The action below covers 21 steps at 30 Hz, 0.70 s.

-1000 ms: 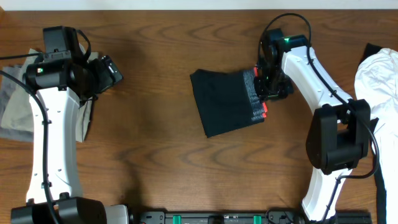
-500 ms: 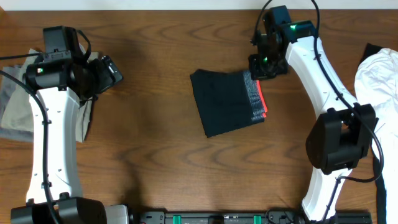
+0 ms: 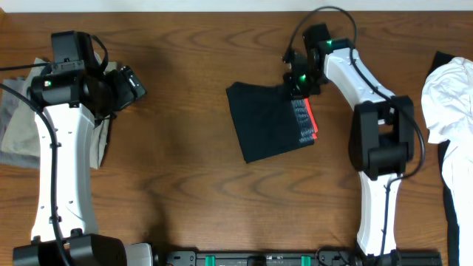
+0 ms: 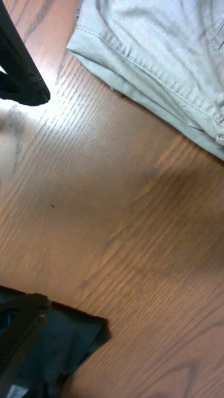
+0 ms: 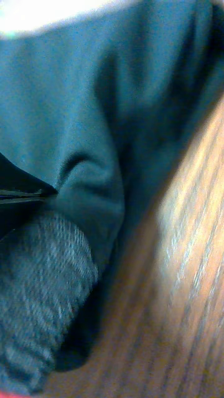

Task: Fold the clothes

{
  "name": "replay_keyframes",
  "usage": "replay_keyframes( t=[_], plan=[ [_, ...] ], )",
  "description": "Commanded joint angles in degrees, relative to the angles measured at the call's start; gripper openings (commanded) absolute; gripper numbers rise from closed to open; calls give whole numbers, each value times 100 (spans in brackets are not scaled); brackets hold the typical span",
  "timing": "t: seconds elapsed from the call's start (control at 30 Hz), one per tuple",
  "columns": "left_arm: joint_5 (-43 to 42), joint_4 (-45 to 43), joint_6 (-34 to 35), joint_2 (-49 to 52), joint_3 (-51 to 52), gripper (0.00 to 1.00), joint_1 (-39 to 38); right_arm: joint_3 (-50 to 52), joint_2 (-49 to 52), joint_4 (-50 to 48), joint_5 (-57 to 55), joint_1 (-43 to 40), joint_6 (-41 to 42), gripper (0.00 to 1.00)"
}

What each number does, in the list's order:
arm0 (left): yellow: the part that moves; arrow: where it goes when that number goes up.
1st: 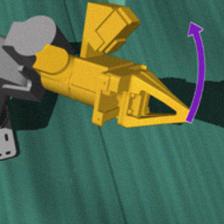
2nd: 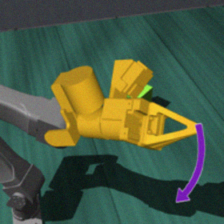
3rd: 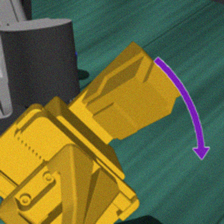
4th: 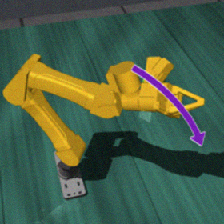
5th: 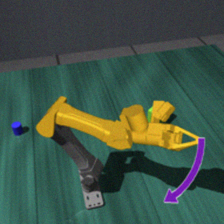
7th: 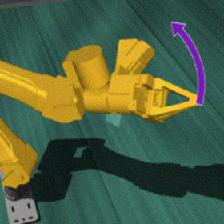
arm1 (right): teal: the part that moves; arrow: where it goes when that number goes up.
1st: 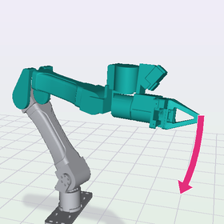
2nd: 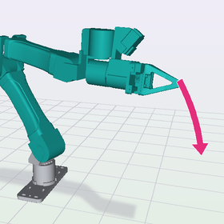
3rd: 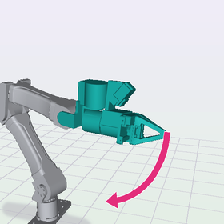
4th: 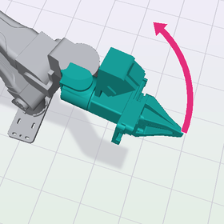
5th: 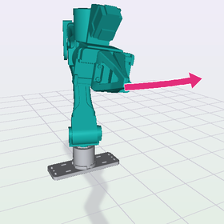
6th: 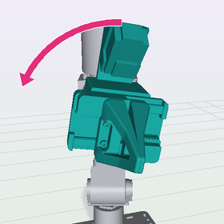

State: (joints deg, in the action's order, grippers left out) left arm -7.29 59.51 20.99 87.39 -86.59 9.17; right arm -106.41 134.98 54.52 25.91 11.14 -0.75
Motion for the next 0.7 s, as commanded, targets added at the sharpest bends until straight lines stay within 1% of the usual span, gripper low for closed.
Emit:
replay_keyframes(
  t=[0.0, 0.13, 0.2, 0.37, 0.5, 0.67],
  plan=[
    [33, 0, -35, 39, 87, 98, 13, 46, 297, -271, -138, -273, -57, 1],
    [33, 2, -35, 39, 87, 98, 13, -9, 223, -560, -251, -452, -61, 1],
    [33, 2, -35, 39, 87, 98, 13, -184, 133, -507, -254, -522, -61, 1],
    [28, 4, -35, 76, 87, 98, 13, -994, -190, 205, -254, -560, -63, 1],
    [22, 9, -35, 170, 90, 98, -35, -1565, -511, 970, -256, -527, -63, 1],
    [-269, -13, -153, 289, 92, 98, -201, -1600, -693, 1692, -238, -507, -262, 1]
  ],
)
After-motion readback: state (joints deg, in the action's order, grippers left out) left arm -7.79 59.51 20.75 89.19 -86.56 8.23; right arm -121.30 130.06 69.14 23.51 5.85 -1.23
